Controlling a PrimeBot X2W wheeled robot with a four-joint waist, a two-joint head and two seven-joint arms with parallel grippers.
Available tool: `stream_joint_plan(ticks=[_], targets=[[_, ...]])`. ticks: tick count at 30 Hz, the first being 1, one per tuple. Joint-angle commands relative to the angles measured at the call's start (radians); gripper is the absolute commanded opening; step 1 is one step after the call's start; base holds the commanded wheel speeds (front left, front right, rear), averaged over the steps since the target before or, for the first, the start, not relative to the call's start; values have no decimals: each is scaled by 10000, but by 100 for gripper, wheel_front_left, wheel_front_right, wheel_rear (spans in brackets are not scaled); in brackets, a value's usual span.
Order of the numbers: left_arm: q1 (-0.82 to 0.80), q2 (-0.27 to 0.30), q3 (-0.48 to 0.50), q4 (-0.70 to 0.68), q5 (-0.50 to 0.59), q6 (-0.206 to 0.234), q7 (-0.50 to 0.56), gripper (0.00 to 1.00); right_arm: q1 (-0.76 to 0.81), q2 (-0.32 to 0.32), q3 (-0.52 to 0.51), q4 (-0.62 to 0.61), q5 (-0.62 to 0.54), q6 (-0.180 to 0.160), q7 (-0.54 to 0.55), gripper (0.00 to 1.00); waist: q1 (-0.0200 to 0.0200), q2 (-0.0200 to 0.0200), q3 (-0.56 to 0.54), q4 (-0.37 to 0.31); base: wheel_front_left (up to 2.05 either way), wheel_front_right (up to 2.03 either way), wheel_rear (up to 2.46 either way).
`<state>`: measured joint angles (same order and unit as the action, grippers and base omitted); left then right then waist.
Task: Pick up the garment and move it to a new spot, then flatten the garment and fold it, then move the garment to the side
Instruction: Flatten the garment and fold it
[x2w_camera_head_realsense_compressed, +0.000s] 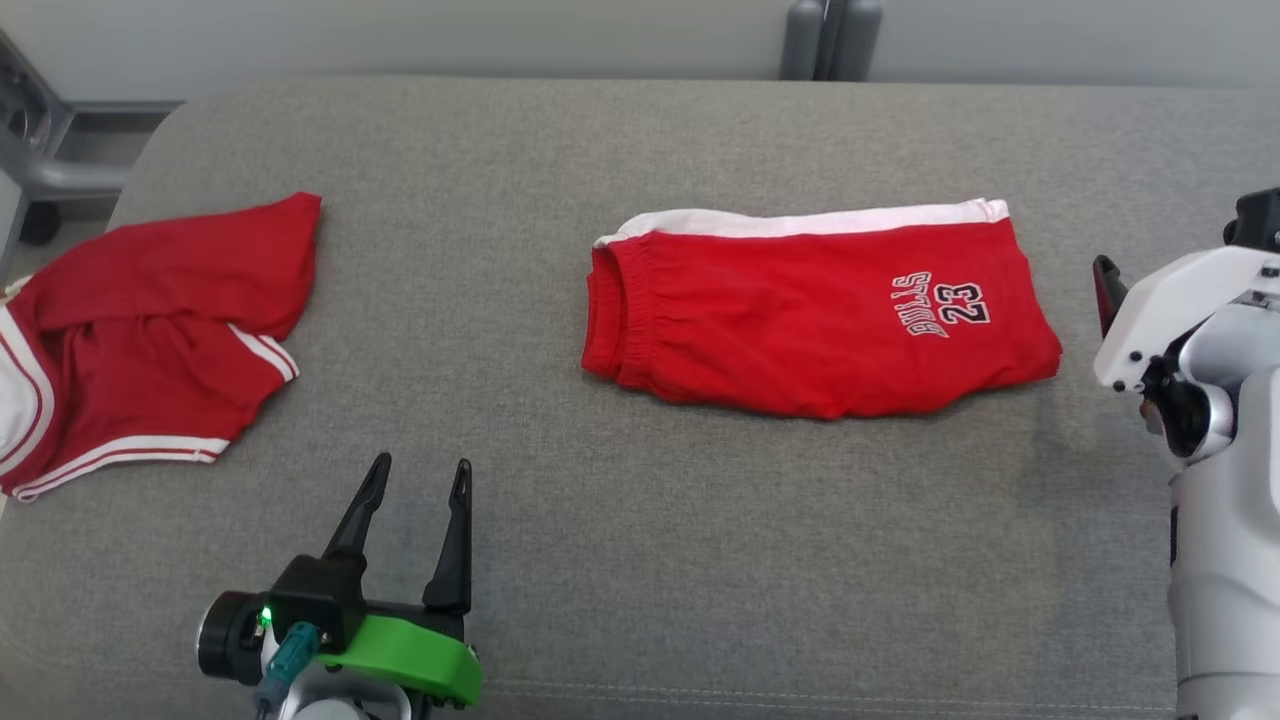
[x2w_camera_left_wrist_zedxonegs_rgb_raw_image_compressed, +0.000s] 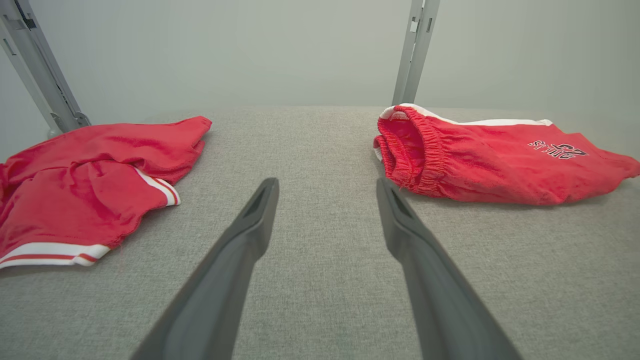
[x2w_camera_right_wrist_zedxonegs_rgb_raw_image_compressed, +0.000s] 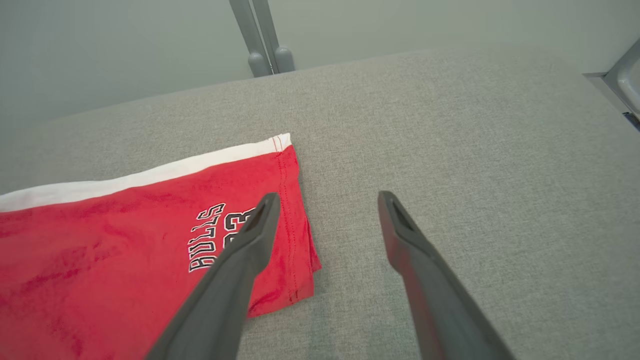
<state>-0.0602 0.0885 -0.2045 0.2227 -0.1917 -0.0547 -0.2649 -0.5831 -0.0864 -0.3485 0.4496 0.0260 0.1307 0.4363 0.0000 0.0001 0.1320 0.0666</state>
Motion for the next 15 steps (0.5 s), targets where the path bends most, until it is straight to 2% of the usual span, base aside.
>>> stream_joint_plan(ticks=[1, 2, 8, 15], targets=[[-196, 4, -10, -45, 54, -78, -3, 100, -260, -46, -124, 122, -111, 0, 154, 100, 0, -1, 939, 773, 0, 0, 0], [-353, -37, -63, -103, 116, -96, -4, 100, -765, -168, -508, 516, -338, 0, 654, 100, 0, -1, 1226, 968, 0, 0, 0], [-756, -124, -267, -235, 237, -262, -5, 100, -1812, -439, -1445, 1540, -1243, 0, 1838, 100, 0, -1, 1810, 1428, 0, 0, 0], [-938, -204, -375, -340, 316, -332, -5, 100, -2456, -470, -2097, 2218, -1739, 0, 2555, 100, 0, -1, 2126, 1718, 0, 0, 0]])
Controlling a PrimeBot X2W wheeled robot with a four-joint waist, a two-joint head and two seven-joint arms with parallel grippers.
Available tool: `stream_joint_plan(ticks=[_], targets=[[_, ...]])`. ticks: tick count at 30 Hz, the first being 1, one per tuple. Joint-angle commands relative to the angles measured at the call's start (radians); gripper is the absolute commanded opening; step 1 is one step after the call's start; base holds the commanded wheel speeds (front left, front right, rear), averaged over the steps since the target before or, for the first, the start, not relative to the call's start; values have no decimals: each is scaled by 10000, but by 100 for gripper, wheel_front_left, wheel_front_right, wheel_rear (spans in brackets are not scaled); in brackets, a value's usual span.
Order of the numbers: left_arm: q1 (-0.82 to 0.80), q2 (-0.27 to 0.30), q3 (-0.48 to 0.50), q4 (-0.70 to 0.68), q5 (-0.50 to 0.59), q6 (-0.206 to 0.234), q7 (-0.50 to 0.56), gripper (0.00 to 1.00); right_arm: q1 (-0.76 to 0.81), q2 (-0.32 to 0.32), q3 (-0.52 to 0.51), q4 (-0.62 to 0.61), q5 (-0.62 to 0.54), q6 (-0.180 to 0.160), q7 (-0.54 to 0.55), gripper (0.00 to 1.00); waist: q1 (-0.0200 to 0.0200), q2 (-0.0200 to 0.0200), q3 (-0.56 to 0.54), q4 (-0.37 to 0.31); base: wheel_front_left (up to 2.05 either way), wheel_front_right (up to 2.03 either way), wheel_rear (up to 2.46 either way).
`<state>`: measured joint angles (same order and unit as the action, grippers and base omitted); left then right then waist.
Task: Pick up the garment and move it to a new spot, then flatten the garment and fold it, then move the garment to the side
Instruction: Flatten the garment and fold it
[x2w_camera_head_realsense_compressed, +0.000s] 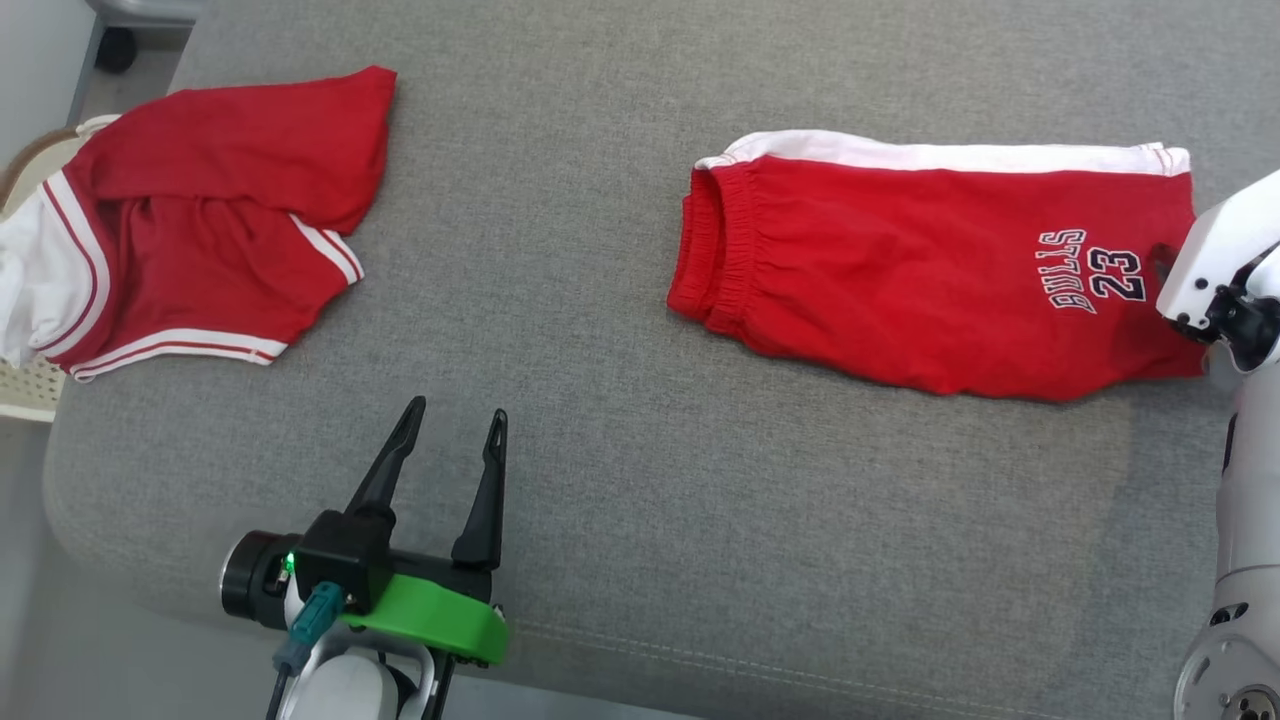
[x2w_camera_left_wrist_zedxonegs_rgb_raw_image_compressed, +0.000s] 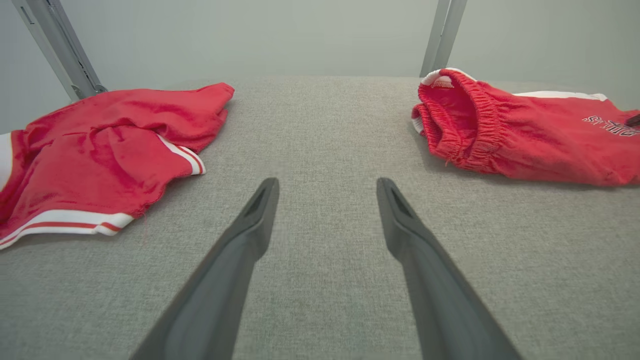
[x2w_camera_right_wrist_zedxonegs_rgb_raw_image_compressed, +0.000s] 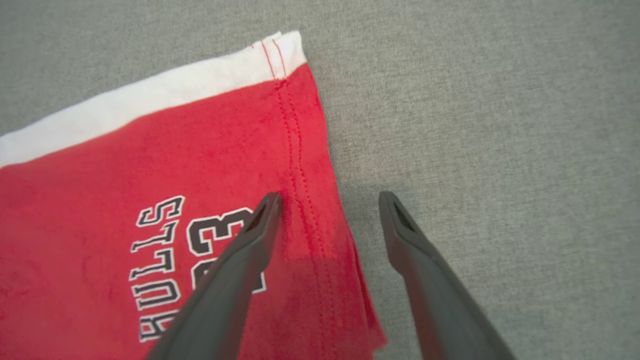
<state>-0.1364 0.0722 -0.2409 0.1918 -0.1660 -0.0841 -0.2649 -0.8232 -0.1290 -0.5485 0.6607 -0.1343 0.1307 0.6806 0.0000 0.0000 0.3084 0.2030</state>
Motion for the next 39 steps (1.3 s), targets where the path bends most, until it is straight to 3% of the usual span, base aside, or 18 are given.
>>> stream_joint_plan(ticks=[1, 6, 7, 8, 9, 10, 11, 28, 39], targets=[[-179, -46, -22, -26, 69, -49, -5, 100, -90, -54, -231, 192, -262, 0, 222, 100, 0, 0, 383, 382, 0, 0, 0], [-166, -69, -69, 45, 78, -128, -6, 100, -182, 133, -764, 520, -618, 1, 613, 100, 0, 0, 421, 514, 0, 0, 0], [-162, -76, -67, 64, 77, -110, -6, 100, -204, 217, -802, 592, -666, 1, 683, 64, 0, 0, 428, 527, 0, 0, 0], [-158, -80, -62, 74, 78, -114, -6, 100, -226, 330, -815, 680, -673, 4, 763, 44, 0, 0, 426, 534, 0, 0, 0], [-154, -82, -47, 93, 77, -120, -6, 100, -230, 433, -834, 754, -650, 11, 826, 32, 0, 0, 417, 534, 0, 0, 0], [-150, -84, -38, 121, 75, -123, -6, 100, -218, 492, -806, 794, -705, 18, 879, 10, 0, 0, 401, 532, 0, 0, 0], [-150, -88, -32, 153, 75, -129, -6, 100, -197, 495, -769, 784, -807, 17, 852, 0, 0, 0, 370, 532, 0, 0, 0], [233, -98, 37, 475, 97, -129, -6, 100, -32, -232, -1551, -226, -2725, -8, 185, 0, 0, 0, -749, 406, 0, 0, 0], [496, -109, 108, 589, 21, -56, -6, 100, -664, 517, -597, 166, -2488, -6, 746, 0, 0, 0, -1459, 557, 0, 0, 0]])
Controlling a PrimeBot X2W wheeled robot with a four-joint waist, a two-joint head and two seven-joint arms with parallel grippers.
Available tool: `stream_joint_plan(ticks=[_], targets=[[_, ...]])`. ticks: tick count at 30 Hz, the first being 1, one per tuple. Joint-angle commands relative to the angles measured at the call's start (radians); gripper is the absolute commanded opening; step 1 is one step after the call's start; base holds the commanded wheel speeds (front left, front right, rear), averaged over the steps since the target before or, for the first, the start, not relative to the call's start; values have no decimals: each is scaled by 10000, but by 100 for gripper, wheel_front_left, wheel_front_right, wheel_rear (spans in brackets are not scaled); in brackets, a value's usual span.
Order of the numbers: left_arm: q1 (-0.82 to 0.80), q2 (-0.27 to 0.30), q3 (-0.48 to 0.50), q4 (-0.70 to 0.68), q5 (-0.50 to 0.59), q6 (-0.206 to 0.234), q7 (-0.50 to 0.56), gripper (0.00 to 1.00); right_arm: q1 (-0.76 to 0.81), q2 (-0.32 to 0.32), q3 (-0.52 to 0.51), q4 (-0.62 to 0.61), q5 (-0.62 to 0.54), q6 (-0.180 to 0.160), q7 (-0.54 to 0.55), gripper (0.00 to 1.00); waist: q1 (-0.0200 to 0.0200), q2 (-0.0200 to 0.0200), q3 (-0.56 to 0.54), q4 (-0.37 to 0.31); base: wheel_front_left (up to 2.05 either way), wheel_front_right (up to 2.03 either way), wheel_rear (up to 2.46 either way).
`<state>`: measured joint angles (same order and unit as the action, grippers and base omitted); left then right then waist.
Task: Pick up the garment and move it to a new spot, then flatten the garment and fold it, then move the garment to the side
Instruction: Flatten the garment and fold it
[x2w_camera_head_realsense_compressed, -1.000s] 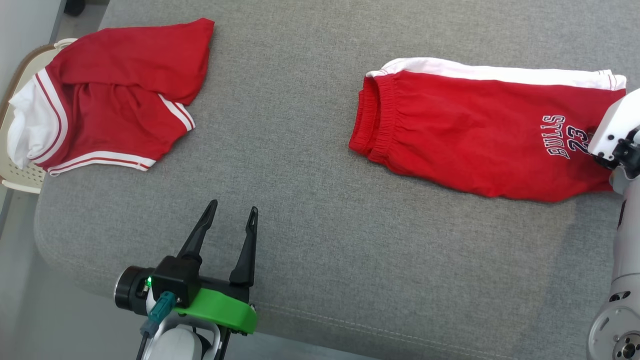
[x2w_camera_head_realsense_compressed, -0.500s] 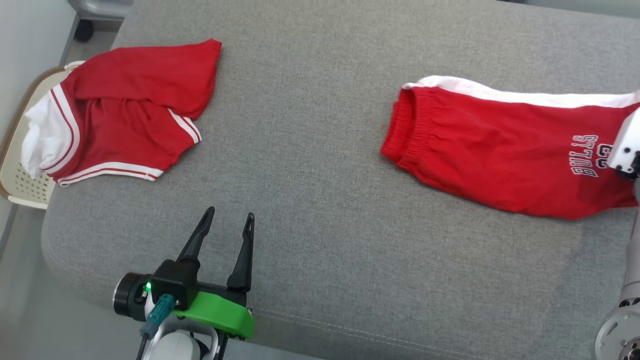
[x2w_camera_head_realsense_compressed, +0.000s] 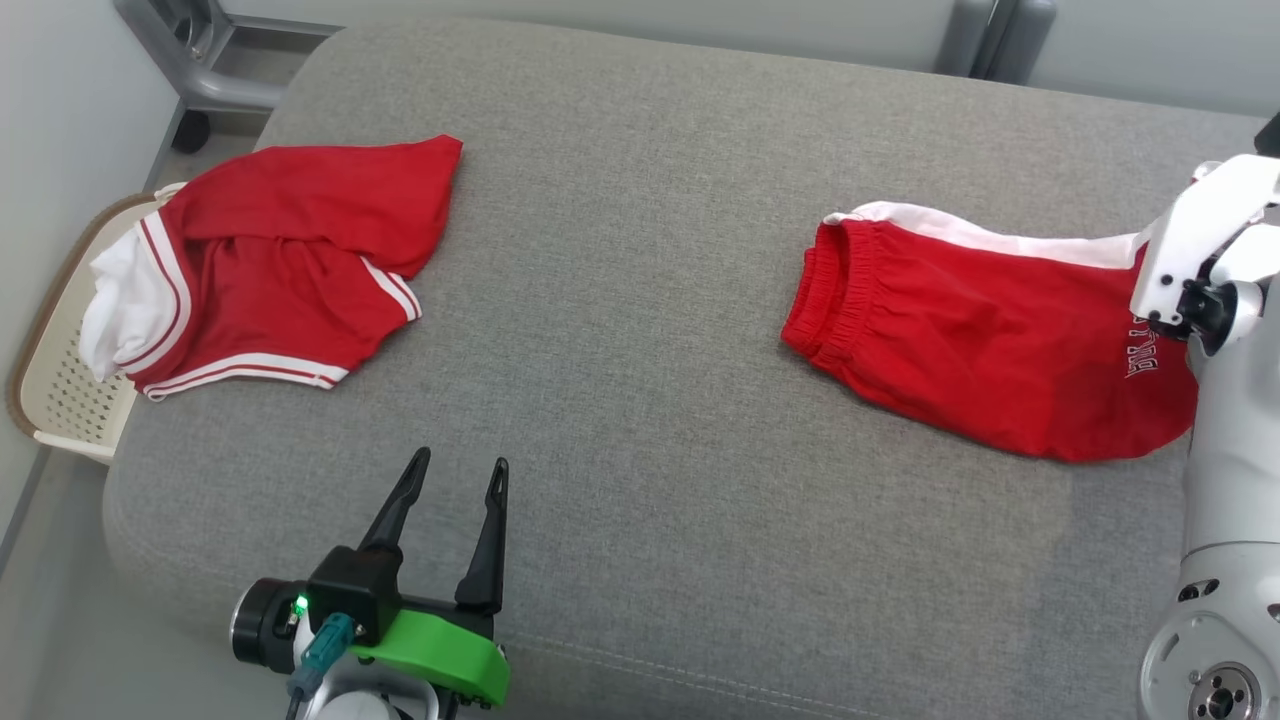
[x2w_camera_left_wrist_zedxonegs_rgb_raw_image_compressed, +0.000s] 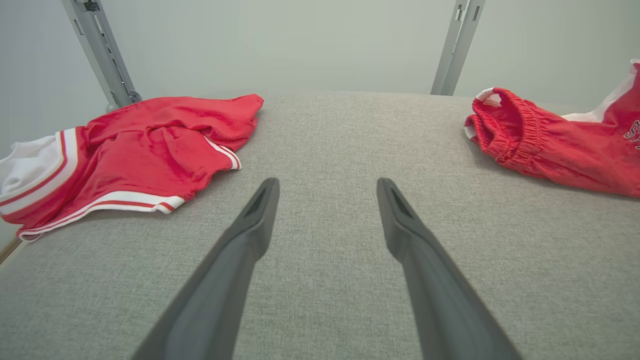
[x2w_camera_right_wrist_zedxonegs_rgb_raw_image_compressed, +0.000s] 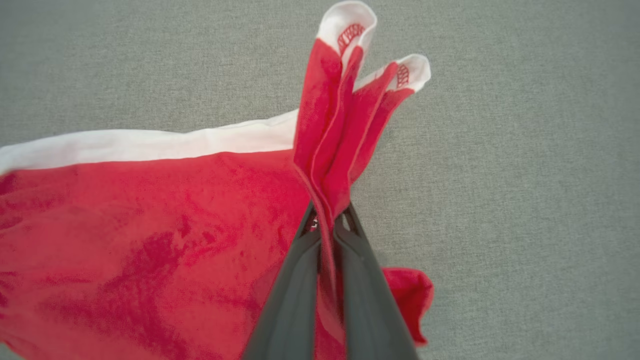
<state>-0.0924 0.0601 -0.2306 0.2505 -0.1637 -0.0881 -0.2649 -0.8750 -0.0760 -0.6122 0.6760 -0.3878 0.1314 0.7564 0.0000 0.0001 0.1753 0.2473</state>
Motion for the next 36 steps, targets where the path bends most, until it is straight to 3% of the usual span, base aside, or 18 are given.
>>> stream_joint_plan(ticks=[1, 15, 26, 27, 28, 36], targets=[[67, 13, -3, -2, 11, -21, -6, 100, -197, 59, 161, 100, 101, -14, 6, 0, 0, -1, -177, 176, 0, 0, 0], [304, -29, -384, 154, -92, -50, -6, 100, -843, 239, 1843, 2433, 1197, -13, -668, 0, 0, -1, -425, 1572, 0, 0, 0], [437, -56, -558, 232, -177, 39, -6, 100, -1000, 244, 2193, 3813, 1567, -13, -1197, 0, 0, -1, -461, 2280, 0, 0, 0], [440, -57, -559, 231, -186, 47, -6, 100, -1071, 244, 2235, 3972, 1749, -11, -1276, 45, 0, -1, -472, 2297, 0, 0, 0], [458, -56, -542, 221, -192, 69, -6, 100, -1147, 240, 2234, 4158, 1976, -13, -1385, 100, 0, -1, -492, 2292, 0, 0, 0], [718, 74, -338, 72, -209, 198, -6, 100, -1780, 230, 2759, 5044, 3581, -13, -2370, 100, 0, -1, -748, 1716, 0, 0, 0]])
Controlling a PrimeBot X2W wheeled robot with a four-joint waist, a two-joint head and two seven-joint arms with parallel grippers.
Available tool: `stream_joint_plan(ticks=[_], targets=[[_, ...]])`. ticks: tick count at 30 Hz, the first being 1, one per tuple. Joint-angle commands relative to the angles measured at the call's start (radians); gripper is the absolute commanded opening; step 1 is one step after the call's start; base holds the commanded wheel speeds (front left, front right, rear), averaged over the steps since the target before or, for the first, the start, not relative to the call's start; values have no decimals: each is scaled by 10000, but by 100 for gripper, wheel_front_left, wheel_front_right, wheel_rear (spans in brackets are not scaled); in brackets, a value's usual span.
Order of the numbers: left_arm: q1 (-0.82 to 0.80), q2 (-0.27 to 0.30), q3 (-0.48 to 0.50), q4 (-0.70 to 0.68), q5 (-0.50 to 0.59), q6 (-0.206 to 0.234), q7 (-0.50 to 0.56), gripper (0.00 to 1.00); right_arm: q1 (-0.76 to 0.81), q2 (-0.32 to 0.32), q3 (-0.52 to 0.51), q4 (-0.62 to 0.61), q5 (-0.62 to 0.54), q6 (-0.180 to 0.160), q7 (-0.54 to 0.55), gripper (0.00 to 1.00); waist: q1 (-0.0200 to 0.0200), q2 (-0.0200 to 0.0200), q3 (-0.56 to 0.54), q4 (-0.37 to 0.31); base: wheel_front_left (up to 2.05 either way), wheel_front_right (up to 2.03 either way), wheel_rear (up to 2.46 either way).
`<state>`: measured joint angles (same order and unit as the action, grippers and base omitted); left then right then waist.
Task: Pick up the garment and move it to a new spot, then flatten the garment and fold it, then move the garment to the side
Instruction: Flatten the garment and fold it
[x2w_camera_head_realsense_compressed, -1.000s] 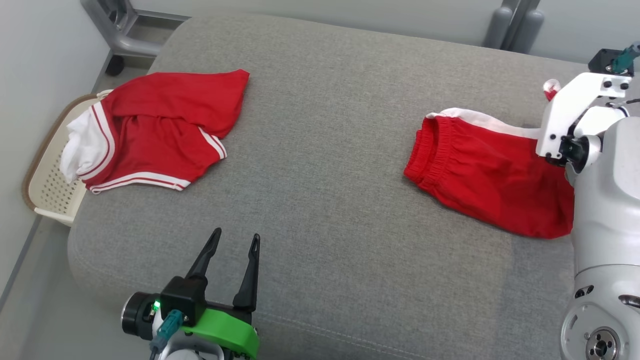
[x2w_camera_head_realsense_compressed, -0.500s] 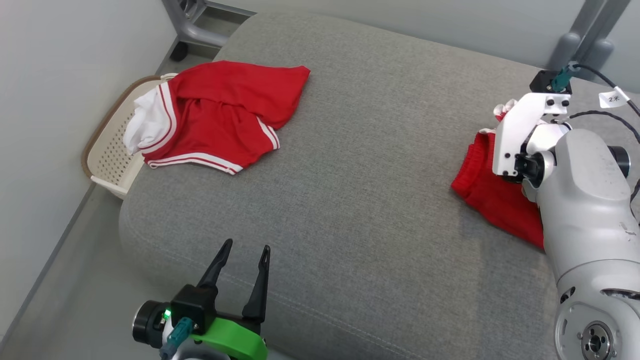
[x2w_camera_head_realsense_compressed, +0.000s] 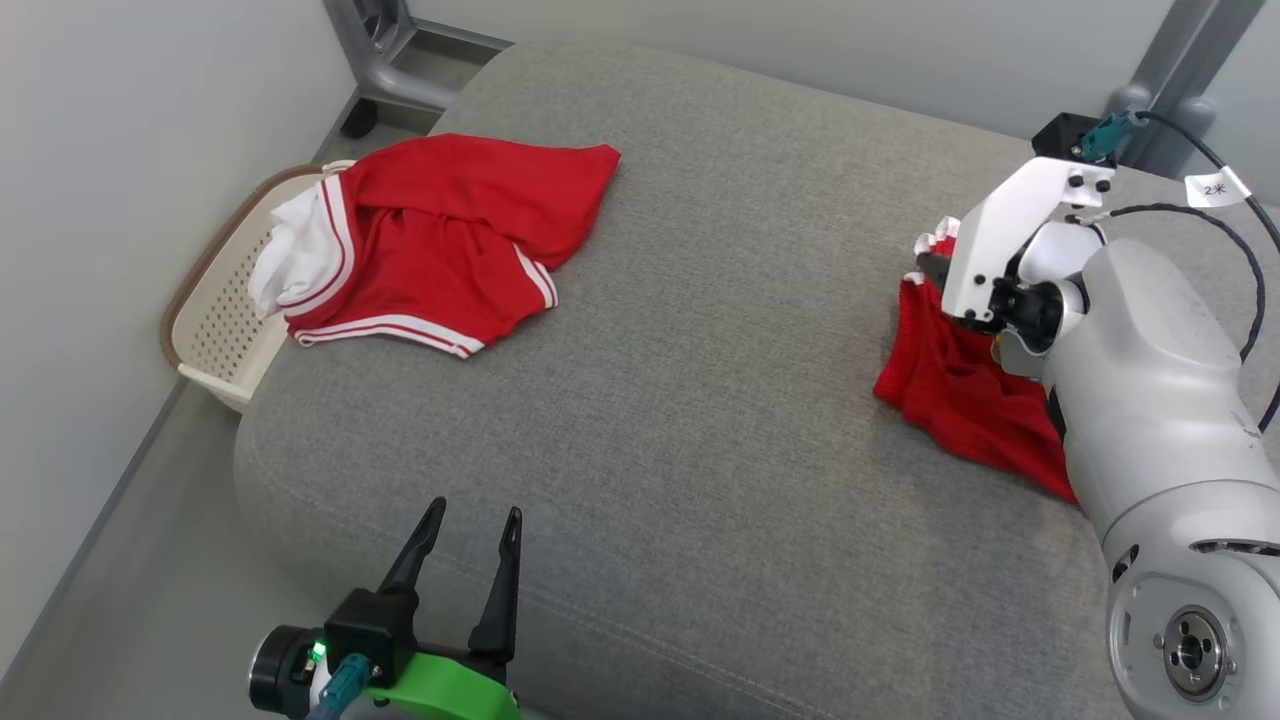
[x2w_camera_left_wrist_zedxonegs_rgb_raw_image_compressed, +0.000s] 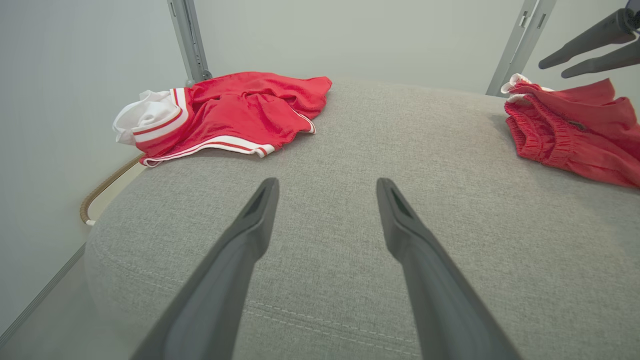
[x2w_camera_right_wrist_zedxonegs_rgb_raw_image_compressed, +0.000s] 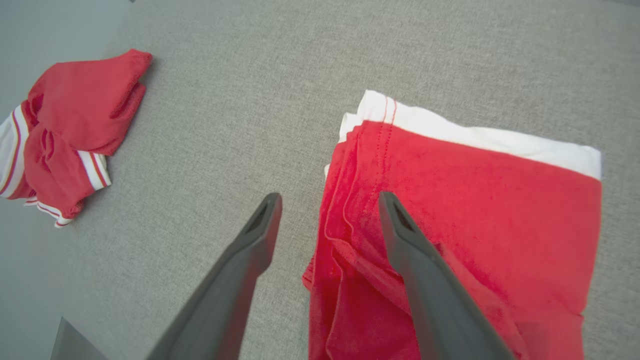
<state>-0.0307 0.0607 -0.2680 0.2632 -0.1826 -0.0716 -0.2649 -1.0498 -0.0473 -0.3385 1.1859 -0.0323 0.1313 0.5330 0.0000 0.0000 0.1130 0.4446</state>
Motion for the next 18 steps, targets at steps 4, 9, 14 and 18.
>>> stream_joint_plan(ticks=[4, 9, 14, 18], targets=[[167, 79, 15, -92, -11, -6, -6, 100, 376, -500, 213, -528, -219, -11, -972, 100, 0, 0, -273, -696, 0, 0, 0], [122, 59, -40, -127, -11, -12, -6, 100, 977, -1142, 397, -865, -454, -11, -1559, 100, 0, 0, -209, -1007, 0, 0, 0], [-135, 63, 60, -270, 7, 39, -6, 100, 1636, -1283, 699, -1021, -374, -8, -2064, 0, 0, 0, 108, -1157, 0, 0, 0], [-265, 105, 213, -352, 19, 67, -6, 100, 2035, -1255, 1070, -979, 29, -11, -2253, 0, 0, 0, 290, -1185, 0, 0, 0]])
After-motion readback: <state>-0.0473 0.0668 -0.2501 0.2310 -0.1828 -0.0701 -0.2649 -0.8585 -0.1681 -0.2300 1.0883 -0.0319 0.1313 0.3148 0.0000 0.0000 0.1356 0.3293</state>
